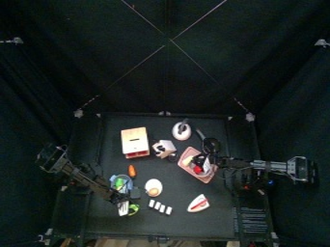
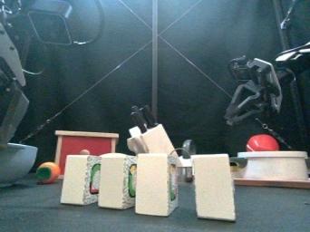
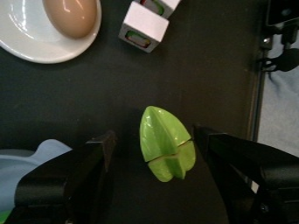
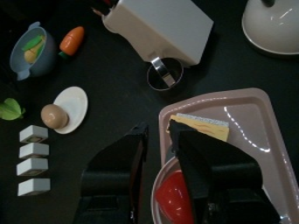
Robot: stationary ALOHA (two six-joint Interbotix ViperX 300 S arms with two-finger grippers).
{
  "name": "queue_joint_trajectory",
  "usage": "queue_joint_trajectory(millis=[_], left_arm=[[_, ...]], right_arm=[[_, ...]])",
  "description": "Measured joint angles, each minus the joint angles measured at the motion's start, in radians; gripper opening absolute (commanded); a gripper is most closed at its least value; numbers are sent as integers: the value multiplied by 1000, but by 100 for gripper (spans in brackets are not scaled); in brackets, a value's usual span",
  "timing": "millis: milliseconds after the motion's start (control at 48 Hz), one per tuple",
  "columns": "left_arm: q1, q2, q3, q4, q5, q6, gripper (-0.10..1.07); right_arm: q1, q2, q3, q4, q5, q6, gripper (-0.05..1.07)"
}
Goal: Grab pot
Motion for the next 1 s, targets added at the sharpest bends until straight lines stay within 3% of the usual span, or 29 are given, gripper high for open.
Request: queue_joint_trajectory(millis=[146,271,521,646,771,875,1000], left_arm=[[26,-71,-5,48,-6,8,102],[86,-132,-9,114,-8,6,102],[216,-178,-9,268,-31,-3,102],[279,-181,-9,331,-135,-6,102],[296,-179,-5,341,-301,-5,102],[302,-179,12,341,-403,-3,102],[308,-178,37,311,-442,-2,102]], right_arm=[[-2,-2,6,23,15,9,68],[0,-11,-3,130,67,8,68],[2,-20,-41,267,339,14,68],[14,-31,-101,295,561,8,68],[48,-44,-137,299,746,6,69],[80,-44,-137,299,807,6,69],[97,-44,-121,299,816,6,69]])
